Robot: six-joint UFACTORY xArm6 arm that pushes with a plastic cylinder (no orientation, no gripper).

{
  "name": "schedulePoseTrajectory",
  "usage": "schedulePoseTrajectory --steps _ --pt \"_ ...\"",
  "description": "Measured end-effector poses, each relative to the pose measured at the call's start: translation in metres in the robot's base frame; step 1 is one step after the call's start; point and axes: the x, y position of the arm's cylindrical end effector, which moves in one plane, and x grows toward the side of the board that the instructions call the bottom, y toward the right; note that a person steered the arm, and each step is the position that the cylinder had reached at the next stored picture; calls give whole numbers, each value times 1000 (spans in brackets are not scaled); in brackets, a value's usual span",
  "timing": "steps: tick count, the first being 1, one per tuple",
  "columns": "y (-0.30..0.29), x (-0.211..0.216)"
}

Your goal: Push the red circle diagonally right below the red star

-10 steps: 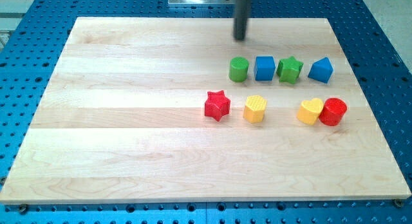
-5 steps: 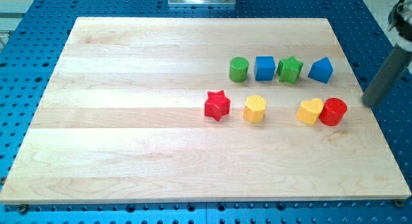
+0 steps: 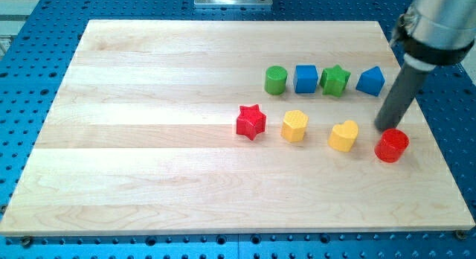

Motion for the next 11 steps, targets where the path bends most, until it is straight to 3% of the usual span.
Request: schedulePoseTrajectory --steps 2,3,4,5,7,11 --pt "43 32" --pt "38 43" --pt "3 60" --pt "-68 79" --pt "-212 77" --pt "-245 91"
